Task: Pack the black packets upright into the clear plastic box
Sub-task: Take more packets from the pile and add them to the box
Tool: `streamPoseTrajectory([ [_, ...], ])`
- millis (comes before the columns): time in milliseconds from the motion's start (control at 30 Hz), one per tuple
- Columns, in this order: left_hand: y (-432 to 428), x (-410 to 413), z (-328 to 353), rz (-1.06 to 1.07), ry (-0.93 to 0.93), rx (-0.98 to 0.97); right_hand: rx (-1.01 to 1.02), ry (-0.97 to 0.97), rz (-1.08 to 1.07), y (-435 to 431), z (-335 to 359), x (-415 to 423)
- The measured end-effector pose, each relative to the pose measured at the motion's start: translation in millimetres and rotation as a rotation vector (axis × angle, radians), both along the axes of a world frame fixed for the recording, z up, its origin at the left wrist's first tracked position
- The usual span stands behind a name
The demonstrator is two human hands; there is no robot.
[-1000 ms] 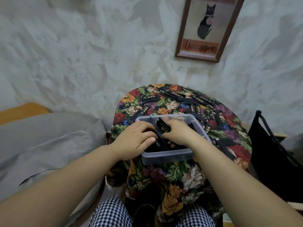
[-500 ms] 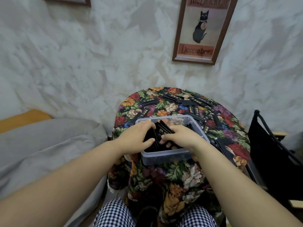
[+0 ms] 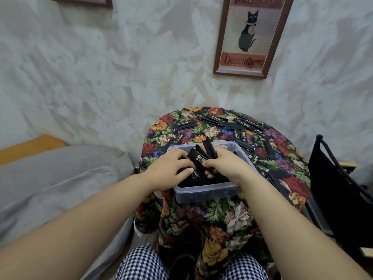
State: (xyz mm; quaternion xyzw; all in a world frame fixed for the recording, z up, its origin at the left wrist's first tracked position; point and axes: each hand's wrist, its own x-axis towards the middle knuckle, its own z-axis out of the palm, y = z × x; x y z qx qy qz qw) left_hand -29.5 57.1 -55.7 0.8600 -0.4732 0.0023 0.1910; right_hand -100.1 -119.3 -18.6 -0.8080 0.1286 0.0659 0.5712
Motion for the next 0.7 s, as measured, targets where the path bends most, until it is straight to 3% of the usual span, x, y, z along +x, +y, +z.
streamPoseTrajectory([
  [167, -2.5, -4.0, 1.8, -0.015, -0.017, 0.046, 0.135, -0.071, -0.195, -5.7, -4.2, 0.4],
  [333, -3.8, -7.4, 2.6, -0.013, -0.016, 0.081, -0.133, -0.026, -0.035, 2.9, -11.9, 0.2],
  [500, -2.3, -8.5, 2.3, -0.014, -0.030, 0.052, -0.465, -0.113, 0.127, 10.3, -7.0, -2.8],
  [700, -1.2, -9.0, 0.6, -0.006, -0.046, 0.008, -0.527, -0.092, 0.157, 6.5, -9.4, -6.7],
])
